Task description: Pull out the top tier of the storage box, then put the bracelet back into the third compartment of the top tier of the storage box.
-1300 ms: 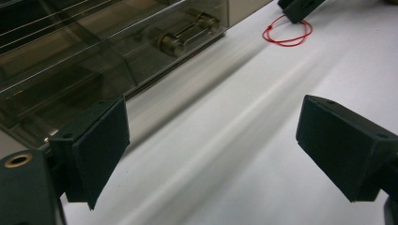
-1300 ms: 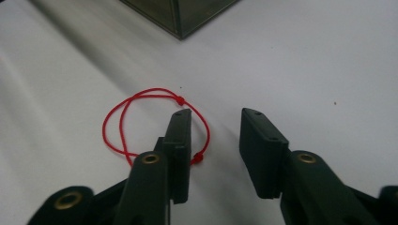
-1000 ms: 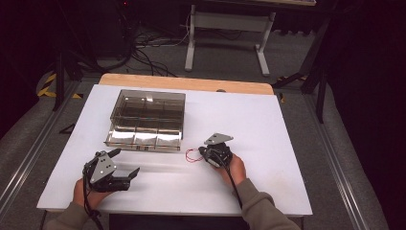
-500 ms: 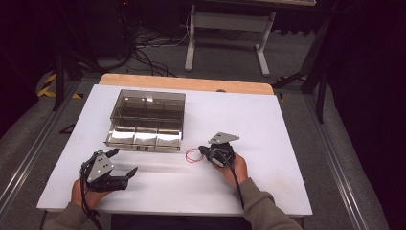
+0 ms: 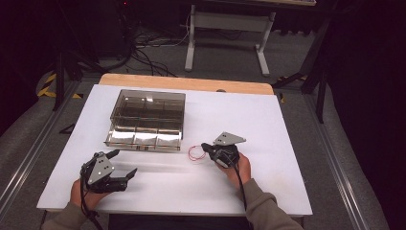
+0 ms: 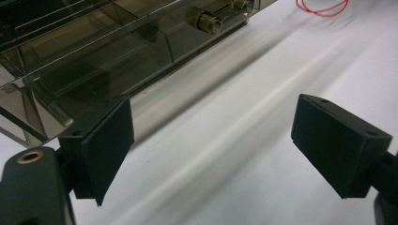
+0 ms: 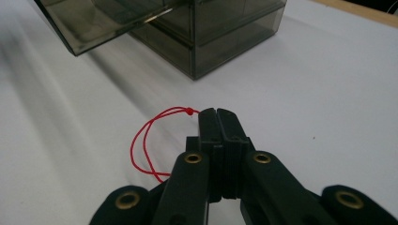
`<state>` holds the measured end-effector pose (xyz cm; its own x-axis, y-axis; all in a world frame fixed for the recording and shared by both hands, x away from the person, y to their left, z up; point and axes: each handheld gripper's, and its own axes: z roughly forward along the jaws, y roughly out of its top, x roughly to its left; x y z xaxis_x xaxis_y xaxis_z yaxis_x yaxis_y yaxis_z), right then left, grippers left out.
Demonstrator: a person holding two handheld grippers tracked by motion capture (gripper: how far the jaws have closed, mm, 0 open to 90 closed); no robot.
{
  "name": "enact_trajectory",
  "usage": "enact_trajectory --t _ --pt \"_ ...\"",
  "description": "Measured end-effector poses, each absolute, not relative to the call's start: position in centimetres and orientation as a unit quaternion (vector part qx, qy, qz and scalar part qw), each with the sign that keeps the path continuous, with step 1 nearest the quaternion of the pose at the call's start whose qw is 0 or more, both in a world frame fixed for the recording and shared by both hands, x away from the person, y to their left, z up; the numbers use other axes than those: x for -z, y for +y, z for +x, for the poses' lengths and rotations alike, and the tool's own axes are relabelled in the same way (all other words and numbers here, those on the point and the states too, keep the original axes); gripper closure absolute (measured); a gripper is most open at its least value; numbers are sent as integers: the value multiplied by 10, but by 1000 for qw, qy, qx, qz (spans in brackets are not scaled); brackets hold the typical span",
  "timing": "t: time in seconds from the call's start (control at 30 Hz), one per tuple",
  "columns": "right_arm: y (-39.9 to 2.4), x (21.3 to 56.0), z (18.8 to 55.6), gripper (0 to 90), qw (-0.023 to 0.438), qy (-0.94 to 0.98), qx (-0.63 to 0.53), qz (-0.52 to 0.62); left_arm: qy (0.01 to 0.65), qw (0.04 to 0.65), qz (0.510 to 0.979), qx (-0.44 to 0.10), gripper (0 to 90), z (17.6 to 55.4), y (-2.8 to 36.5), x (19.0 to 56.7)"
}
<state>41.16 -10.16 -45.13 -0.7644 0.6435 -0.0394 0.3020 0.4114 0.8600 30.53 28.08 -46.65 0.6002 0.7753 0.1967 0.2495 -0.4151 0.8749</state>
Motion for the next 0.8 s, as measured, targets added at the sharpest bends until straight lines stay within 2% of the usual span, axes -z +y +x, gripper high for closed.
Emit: enact_trajectory --t 0.27,0.8 --pt "-110 439 405 900 221 808 -472 277 324 423 787 -310 142 305 279 467" --pt "-116 428 399 900 242 799 -485 261 315 419 792 -313 144 305 275 467"
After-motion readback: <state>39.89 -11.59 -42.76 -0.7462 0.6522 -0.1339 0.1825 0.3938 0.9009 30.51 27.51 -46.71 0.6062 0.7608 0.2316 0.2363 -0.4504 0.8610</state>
